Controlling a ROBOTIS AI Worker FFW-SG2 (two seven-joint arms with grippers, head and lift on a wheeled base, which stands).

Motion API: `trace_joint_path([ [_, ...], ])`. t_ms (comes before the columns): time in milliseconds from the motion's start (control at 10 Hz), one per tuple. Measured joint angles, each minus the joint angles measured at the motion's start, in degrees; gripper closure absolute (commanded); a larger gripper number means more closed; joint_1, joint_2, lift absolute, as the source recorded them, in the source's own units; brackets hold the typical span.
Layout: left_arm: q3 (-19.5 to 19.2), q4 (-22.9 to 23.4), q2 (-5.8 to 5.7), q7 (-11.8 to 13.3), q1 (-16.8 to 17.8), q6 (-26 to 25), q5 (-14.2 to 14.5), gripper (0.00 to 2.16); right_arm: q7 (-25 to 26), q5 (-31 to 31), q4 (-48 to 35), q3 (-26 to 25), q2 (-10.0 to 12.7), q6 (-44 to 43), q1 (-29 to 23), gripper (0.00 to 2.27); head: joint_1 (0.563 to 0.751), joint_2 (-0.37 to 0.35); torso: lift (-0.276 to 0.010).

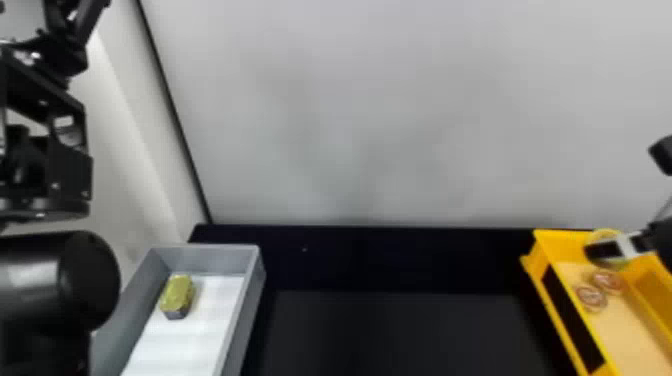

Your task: Pick up the round yellow can and place it in the yellow rectangular box

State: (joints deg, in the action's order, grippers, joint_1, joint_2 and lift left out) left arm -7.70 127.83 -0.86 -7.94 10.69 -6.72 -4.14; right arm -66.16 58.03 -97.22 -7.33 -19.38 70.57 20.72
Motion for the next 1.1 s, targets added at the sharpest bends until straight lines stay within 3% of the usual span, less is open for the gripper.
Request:
trace_joint_path([
  [400,0.5,-0.4,0.06,0.3,0.6,0.0,-0.1,0.03,16.4,-12.4,9.2,-12.5,1.3,-7.5,0.1,0.84,0.636,0.031,-0.001],
  [600,0.5,-0.5,0.04,0.5,0.8,0.0,-0.1,0.03,23.3,-21.6,14.2,-16.9,1.4,-8.6,0.4,0.84,0.636,0.031,-0.001],
  [1100,0.3,-0.6,-0.28,1.0,0.9,0.1,-0.1,0.03,31.5,-33.9,25.6,-19.5,1.0,-12.1,0.1,0.84,0.636,0.031,-0.001],
])
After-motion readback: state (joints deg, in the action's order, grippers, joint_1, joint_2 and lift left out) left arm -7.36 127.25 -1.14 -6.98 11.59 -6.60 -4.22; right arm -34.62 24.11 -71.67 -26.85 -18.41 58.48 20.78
